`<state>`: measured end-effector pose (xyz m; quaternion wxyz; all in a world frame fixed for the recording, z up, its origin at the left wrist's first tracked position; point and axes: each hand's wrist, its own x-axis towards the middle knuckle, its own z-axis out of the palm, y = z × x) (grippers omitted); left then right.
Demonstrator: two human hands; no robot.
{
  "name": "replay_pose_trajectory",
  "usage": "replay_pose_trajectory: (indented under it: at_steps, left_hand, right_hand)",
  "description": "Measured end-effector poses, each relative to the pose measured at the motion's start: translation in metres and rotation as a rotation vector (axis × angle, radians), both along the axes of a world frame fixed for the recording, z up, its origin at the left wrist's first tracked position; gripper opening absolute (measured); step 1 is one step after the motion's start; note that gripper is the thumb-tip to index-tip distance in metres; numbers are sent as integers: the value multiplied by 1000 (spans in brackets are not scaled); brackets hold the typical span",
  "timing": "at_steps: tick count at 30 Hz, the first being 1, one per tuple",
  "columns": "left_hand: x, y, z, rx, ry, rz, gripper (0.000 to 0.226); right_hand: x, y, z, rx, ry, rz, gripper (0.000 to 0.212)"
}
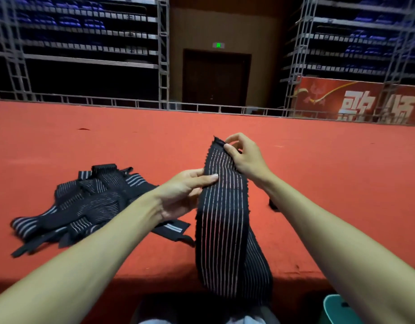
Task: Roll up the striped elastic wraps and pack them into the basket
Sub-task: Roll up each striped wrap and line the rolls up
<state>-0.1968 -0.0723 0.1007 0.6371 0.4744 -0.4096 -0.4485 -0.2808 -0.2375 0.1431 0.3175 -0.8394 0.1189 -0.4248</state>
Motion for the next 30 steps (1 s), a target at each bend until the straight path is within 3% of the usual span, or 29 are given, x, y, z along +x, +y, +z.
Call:
replay_pose_trajectory:
  at_steps: [4, 9, 12, 16, 22, 26, 30]
  left_hand:
    - [8, -16, -35, 155, -69, 38, 15]
    - [33, -40, -89, 332, -207, 183, 11]
    - [47, -57, -108, 351, -334, 286, 15]
    - [73, -78, -130, 454, -759, 418, 42]
    - [96, -100, -153, 446, -911, 531, 62]
    - [97, -106, -168, 457, -1099, 512, 43]
    - [92, -113, -165, 432, -1238, 551, 24]
  right_hand:
    - [16, -19, -23, -58, 246, 11, 15]
    - [41, -49, -62, -93, 484, 61, 27]
    - [58, -67, -78, -90, 499, 41, 20]
    - [87, -92, -101, -82, 532, 8, 16]
    - [131, -122, -149, -20, 593, -69, 15]
    - [145, -126, -179, 6, 638, -103, 12]
    - [141, -132, -187, 21, 548, -163, 16]
